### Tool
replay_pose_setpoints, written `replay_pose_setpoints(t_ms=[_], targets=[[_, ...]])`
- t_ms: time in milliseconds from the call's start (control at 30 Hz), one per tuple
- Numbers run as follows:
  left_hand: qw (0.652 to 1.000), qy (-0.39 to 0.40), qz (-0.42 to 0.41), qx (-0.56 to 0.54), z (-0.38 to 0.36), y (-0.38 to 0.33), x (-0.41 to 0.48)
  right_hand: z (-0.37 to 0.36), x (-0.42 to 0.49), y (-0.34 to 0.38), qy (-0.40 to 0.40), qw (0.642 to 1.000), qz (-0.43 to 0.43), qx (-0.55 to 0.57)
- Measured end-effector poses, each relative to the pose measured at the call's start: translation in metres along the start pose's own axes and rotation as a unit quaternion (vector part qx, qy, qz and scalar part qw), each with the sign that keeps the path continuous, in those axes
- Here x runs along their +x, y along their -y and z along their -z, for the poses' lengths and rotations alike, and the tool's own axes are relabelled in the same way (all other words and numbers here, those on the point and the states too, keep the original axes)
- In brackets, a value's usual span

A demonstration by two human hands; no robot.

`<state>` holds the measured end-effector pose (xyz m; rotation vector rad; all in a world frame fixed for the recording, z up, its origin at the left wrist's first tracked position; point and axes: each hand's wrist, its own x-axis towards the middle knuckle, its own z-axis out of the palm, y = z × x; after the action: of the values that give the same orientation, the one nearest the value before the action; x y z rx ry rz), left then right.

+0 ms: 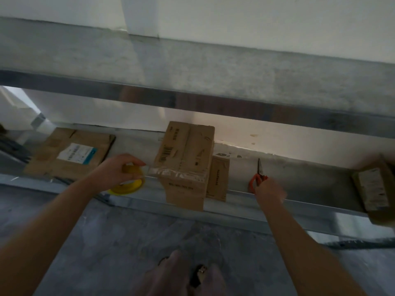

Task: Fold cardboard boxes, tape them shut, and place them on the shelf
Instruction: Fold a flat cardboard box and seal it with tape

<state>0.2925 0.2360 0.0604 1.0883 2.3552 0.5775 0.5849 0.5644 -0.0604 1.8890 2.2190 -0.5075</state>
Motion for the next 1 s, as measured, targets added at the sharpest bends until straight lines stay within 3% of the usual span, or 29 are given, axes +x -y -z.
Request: replay_pose_setpoints(t_ms=[133,333,567,800,933,1000], targets=[[1.0,-0.003,-0.01,0.002,0.006,0.006,-0.003,0.003,-0.033,-0.005,-0.025,0.997,0.0,0.071],[0.998,0.019,-0.052,0.027,0.019,0.014,0.002,0.022,-0.138,-0.004,-0.077,0.986,0.08,0.124],[0.993,0.073,-0.097,0.012,0.039,0.028,0.012,0.021,-0.301,0.071,-0.065,0.97,0.154,0.178],[0.984,0.106,-0.143,0.006,0.034,0.031,0.021,-0.041,-0.348,0.143,0.079,0.948,0.116,0.287],[0.98,0.108,-0.165,-0.02,0.039,0.034,0.023,-0.066,-0.346,0.153,0.2,0.866,0.068,0.454],[0.98,0.103,-0.17,-0.032,0.042,0.034,0.024,-0.067,-0.342,0.158,0.22,0.845,0.056,0.485]])
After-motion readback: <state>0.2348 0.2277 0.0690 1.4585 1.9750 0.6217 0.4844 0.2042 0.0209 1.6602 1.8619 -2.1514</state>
